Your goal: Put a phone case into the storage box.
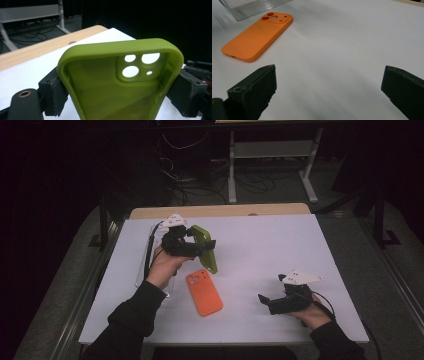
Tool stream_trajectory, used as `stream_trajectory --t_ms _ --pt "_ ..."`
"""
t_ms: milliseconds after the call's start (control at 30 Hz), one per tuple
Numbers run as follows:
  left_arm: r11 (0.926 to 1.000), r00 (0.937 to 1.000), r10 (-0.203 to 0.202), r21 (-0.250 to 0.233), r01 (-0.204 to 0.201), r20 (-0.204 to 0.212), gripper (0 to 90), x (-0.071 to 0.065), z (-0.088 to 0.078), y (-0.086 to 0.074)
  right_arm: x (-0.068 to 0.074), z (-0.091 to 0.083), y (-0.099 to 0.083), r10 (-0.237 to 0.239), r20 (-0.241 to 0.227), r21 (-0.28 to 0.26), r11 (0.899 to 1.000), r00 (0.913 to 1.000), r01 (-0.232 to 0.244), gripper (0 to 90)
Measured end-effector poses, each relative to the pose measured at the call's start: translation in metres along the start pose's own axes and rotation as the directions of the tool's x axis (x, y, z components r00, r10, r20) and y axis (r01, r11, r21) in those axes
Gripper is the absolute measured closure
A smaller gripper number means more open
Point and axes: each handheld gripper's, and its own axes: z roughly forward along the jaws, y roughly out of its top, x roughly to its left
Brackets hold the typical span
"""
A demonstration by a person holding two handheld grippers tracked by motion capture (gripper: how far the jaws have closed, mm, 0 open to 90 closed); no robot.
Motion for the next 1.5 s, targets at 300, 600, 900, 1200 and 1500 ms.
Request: stream_trajectory --t_ms 300,600,900,1200,1500 --pt "0.9998 0.9936 0.007 -0.02 -0.009 -0.113 14.7 0.038 -0.016 0.02 0.0 -0.001 -0.007 -0.031 0.035 0.02 0.999 0.9989 0.03 0.0" --pt "0.9988 0.9555 -0.004 -0.047 -0.011 -0.295 14.7 0.067 -0.028 0.041 0.001 -0.003 -0.006 -0.029 0.033 0.012 1.0 0.999 0.029 0.0" --pt "0.9985 0.8646 -0.052 -0.041 0.037 -0.5 14.7 0.094 -0.015 0.038 0.003 -0.003 -0.005 -0.039 0.037 0.01 0.999 0.9985 0.039 0.0" --pt "0.9986 0.7543 -0.03 0.013 0.051 -0.656 14.6 0.116 0.003 0.025 0.004 -0.004 -0.004 -0.042 0.033 0.002 0.999 0.9986 0.041 0.0" --pt "0.9928 0.7249 -0.087 0.002 0.12 -0.683 14.5 0.136 0.012 0.011 0.003 -0.004 -0.004 -0.042 0.031 -0.004 0.999 0.9986 0.042 0.0"
